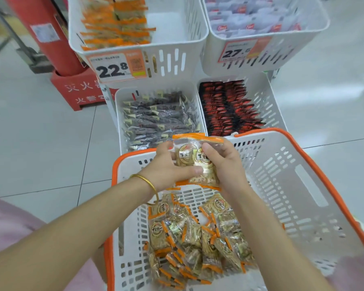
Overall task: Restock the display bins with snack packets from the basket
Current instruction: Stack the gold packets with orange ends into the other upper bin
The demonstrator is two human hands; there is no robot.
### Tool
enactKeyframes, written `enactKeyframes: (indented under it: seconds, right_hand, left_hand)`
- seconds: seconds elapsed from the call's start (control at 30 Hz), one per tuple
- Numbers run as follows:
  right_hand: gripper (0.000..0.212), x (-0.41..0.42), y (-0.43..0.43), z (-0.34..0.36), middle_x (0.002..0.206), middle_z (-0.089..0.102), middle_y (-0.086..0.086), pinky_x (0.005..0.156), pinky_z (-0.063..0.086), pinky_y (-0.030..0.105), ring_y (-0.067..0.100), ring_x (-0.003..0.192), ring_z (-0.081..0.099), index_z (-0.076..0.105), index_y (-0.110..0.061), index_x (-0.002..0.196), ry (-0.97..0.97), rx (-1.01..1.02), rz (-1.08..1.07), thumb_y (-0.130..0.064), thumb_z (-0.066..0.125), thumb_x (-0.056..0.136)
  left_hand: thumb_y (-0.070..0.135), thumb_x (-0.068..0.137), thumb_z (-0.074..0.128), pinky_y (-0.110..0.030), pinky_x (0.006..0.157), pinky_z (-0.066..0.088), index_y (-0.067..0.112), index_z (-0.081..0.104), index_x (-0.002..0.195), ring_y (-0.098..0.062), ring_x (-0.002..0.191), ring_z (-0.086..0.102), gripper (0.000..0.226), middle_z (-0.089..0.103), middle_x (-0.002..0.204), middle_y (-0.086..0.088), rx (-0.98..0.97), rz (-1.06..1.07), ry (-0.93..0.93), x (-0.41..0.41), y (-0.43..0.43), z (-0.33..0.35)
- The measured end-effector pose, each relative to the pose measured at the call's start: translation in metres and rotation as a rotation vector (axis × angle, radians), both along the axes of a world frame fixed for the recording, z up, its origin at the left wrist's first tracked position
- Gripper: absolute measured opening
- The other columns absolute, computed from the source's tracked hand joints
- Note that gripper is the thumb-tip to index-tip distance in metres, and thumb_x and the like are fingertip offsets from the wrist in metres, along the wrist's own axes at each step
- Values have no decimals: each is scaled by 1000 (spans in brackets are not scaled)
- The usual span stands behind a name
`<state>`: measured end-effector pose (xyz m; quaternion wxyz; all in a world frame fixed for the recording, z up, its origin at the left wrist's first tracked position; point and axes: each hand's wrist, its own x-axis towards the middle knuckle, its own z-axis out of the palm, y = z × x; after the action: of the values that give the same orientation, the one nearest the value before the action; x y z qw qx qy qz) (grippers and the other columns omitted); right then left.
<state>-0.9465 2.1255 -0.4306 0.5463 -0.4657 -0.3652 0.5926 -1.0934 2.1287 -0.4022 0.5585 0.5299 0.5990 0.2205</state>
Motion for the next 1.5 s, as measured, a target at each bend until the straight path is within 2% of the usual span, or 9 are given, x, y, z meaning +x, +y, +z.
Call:
enactKeyframes:
  seconds: [0.07, 0.27, 0.37, 0.53, 0.7, 0.83, 1.03, 1.13, 1.5]
  right_hand:
    - [9, -5, 0, 7, 79, 68, -4, 68, 53, 30, 11, 74, 64, 62, -20, 93, -46, 45, -35, -11, 60, 90]
    - [30, -18, -1, 22, 81, 57, -10, 67, 49, 19, 5, 72, 51, 62, -36, 110, -223, 199, -62, -17, 65, 87]
    - [39, -15, 9, 35, 100, 52, -15, 70, 46, 10, 4, 91, 50, 54, -41, 118, -284, 183, -33, -22, 66, 86]
    - [64, 0, 56, 94, 105, 69, 2, 70, 58, 41, 22, 87, 69, 49, -26, 129, -313, 80, 410, -30, 78, 73]
    - [36, -26, 117, 169, 85, 70, 2, 58, 56, 29, 16, 70, 64, 63, -19, 106, -493, 217, 618, -3, 71, 76]
    - [23, -55, 165, 212, 79, 68, 7, 54, 56, 23, 12, 63, 63, 65, -13, 89, -602, 357, 495, 5, 70, 76]
    - [24, -101, 258, 244, 78, 65, -5, 69, 55, 33, 16, 71, 62, 66, -16, 97, -729, 653, 37, -1, 70, 78]
    - [23, -134, 297, 237, 84, 58, 0, 82, 51, 38, 21, 80, 59, 68, -10, 103, -928, 794, -4, -8, 69, 80]
    - [26, -173, 349, 219, 100, 67, 9, 81, 54, 37, 24, 89, 62, 65, -9, 117, -1059, 757, 228, -9, 53, 94]
  left_hand:
    - [59, 37, 85, -43, 94, 50, 28, 28, 137, -20, 107, 60, 119, 57, 122, -3, 11, 4, -42, 1, -2, 4]
    - [23, 80, 73, -6, 55, 42, 17, 30, 121, 5, 72, 50, 60, 48, 93, 10, 144, -96, -18, 1, -8, 19]
    - [20, 84, 69, -8, 59, 47, 17, 30, 124, 6, 80, 54, 56, 53, 106, 1, 166, -124, -18, -5, 0, 32]
    - [10, 88, 63, -30, 86, 54, 29, 2, 145, -10, 108, 57, 85, 42, 133, 9, 299, -220, -24, -29, 30, 71]
    - [16, 88, 63, -10, 90, 42, 35, -19, 144, -1, 125, 35, 101, 12, 150, 13, 528, -174, 112, -59, 78, 115]
    - [22, 78, 73, -30, 109, 34, 25, 1, 148, -12, 132, 35, 100, 28, 147, 1, 751, 43, 163, -80, 116, 136]
    - [59, 85, 37, -44, 115, 21, 12, 39, 139, -23, 137, 23, 72, 35, 143, -7, 968, 131, 803, -128, 157, 122]
    - [63, 81, 11, -49, 116, 14, 16, 39, 140, -25, 143, 9, 81, 26, 151, -9, 877, 84, 887, -137, 167, 103]
    - [51, 90, 31, -52, 110, 27, 10, 56, 126, -34, 138, 30, 60, 46, 139, -16, 1003, 135, 894, -138, 173, 90]
